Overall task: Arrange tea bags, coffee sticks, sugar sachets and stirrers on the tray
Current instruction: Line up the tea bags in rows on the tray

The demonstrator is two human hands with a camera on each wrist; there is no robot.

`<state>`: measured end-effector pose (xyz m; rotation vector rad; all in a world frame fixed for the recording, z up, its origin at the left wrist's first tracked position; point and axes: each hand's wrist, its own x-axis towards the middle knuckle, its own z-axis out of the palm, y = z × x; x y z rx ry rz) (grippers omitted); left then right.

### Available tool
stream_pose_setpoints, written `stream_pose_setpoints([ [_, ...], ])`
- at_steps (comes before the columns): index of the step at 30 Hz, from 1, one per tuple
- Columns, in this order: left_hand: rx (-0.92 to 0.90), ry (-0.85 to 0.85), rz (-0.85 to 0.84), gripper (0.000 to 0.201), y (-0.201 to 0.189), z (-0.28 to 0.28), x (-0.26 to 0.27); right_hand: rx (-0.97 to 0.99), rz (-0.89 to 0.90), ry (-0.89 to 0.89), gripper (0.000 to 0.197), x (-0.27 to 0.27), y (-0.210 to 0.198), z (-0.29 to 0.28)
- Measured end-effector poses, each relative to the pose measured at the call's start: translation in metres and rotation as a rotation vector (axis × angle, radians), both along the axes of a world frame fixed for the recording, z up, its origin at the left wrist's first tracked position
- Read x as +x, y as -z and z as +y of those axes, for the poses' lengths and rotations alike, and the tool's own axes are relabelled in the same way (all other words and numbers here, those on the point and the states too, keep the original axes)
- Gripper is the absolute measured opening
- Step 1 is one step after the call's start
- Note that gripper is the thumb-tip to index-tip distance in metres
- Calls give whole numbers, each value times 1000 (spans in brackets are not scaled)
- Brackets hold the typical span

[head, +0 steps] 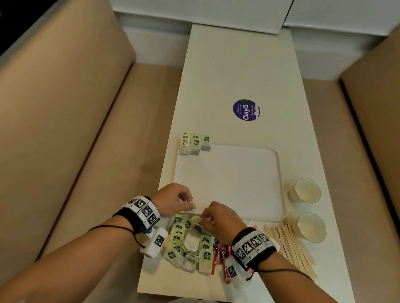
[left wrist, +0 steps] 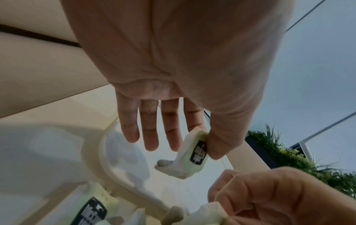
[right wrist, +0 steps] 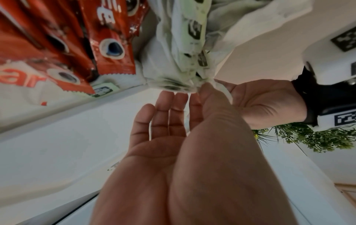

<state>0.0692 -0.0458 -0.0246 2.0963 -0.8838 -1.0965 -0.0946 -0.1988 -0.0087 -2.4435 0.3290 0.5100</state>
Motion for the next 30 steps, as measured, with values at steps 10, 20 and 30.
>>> stream_pose_setpoints([
  [10, -103, -110, 225, 16, -7, -1, -8, 23, -69, -40, 28, -5, -5, -5],
  [20, -80, -46, 349, 40, -24, -5, -26, 97, -238, 23, 21, 4, -15, -10],
  [30, 66, -31, 226, 35, -21, 6, -18, 34, -72, 100, 31, 9, -12, -5],
])
